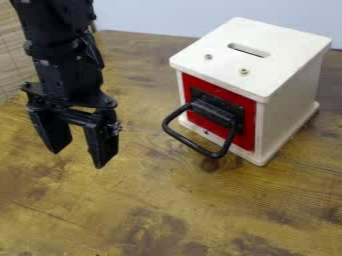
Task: Open the drawer
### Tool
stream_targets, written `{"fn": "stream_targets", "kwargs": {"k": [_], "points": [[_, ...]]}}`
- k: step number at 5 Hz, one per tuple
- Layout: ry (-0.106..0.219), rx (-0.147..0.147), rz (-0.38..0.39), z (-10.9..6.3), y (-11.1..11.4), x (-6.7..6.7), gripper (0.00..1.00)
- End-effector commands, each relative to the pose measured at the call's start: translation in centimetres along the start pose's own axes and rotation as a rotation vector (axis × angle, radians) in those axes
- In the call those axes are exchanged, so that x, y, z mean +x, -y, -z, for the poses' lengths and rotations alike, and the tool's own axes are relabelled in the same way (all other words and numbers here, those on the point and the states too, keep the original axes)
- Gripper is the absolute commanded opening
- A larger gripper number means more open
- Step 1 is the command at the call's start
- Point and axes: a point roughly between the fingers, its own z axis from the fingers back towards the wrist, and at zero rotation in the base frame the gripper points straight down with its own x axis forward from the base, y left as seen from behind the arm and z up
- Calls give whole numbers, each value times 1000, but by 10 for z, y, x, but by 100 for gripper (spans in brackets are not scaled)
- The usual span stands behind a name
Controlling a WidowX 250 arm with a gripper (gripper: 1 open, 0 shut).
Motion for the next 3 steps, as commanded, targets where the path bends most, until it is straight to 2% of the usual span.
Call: {"fn": "stream_targets", "kwargs": {"k": [1, 2, 3], "points": [[-9, -9, -28, 3, -1, -3, 100], [0, -30, -81, 4, -2, -1, 100], [-7, -36, -99, 16, -3, 4, 100]]}}
